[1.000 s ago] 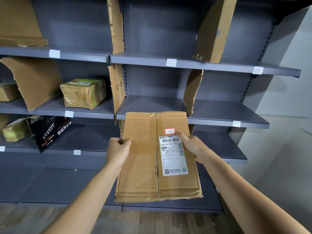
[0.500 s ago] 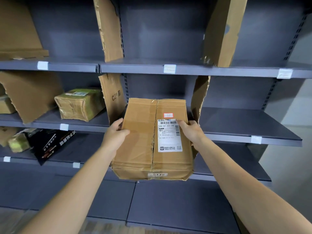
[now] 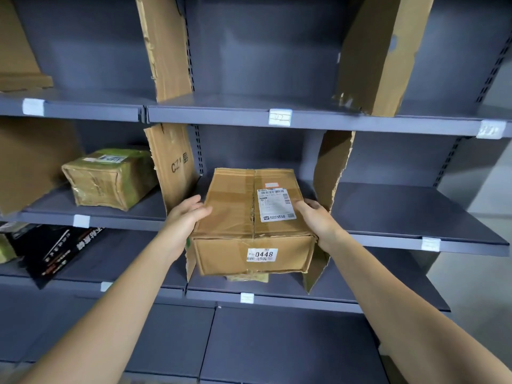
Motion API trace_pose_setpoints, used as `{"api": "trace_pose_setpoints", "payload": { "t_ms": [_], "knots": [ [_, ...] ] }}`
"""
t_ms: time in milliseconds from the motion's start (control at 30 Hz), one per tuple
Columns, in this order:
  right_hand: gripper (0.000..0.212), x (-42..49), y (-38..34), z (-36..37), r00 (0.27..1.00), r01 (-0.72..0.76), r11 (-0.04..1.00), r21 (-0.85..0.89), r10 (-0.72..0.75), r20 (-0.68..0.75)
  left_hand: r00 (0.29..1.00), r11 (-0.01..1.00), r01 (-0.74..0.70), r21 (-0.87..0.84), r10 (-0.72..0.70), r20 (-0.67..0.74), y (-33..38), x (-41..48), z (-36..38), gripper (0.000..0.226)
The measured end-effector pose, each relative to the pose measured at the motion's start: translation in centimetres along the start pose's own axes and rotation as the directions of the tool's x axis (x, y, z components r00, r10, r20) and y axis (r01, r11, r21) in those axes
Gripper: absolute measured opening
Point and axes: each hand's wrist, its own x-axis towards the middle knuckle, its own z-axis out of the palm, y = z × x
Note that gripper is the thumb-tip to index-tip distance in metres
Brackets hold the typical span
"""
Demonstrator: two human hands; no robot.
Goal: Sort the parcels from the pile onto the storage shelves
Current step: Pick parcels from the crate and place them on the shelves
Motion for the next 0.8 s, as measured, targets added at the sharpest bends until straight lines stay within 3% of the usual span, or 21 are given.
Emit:
{"api": "trace_pose_setpoints", "payload": {
  "t_ms": [67,133,167,267,433,600,700,800],
  "knots": [
    [0.064,0.6,-0.3,0.9,1.000,0.022,0.999,0.043,-0.022,-0.011,0.985,0.990,-0.096,0.099,0.081,0.152,0.0,0.5,-0.5,0.076],
    [0.067,1.5,-0.4,1.5,0.998,0.052,0.999,0.010,-0.052,-0.048,0.959,0.928,-0.179,0.328,0.090,0.269,-0.2,1.5,-1.1,0.101],
    [0.066,2.1,-0.5,1.7,0.995,0.057,0.998,-0.028,-0.059,-0.075,0.953,0.873,-0.205,0.443,0.076,0.292,-0.3,2.1,-1.3,0.101],
    [0.062,3.7,-1.0,2.1,0.987,0.055,0.988,-0.143,-0.075,-0.142,0.952,0.764,-0.267,0.588,0.116,0.282,-0.9,4.2,-1.5,0.078],
    [0.064,5.6,-2.5,3.2,0.974,0.075,0.984,-0.164,-0.107,-0.199,0.912,0.577,-0.380,0.723,0.366,0.186,-1.5,7.0,-0.7,0.045],
    [0.051,6.3,-3.6,4.9,0.968,0.115,0.955,-0.274,-0.170,-0.183,0.881,0.340,-0.353,0.872,0.434,0.187,-1.3,9.1,0.2,0.044],
    [0.044,6.3,-4.0,6.1,0.964,0.121,0.923,-0.366,-0.197,-0.180,0.867,0.265,-0.362,0.894,0.449,0.218,-1.4,10.1,0.7,0.046],
    [0.051,6.8,-3.4,6.6,0.945,0.124,0.899,-0.421,-0.237,-0.227,0.839,0.190,-0.369,0.910,0.489,0.239,-1.7,10.8,1.4,0.044]
  ]
}}
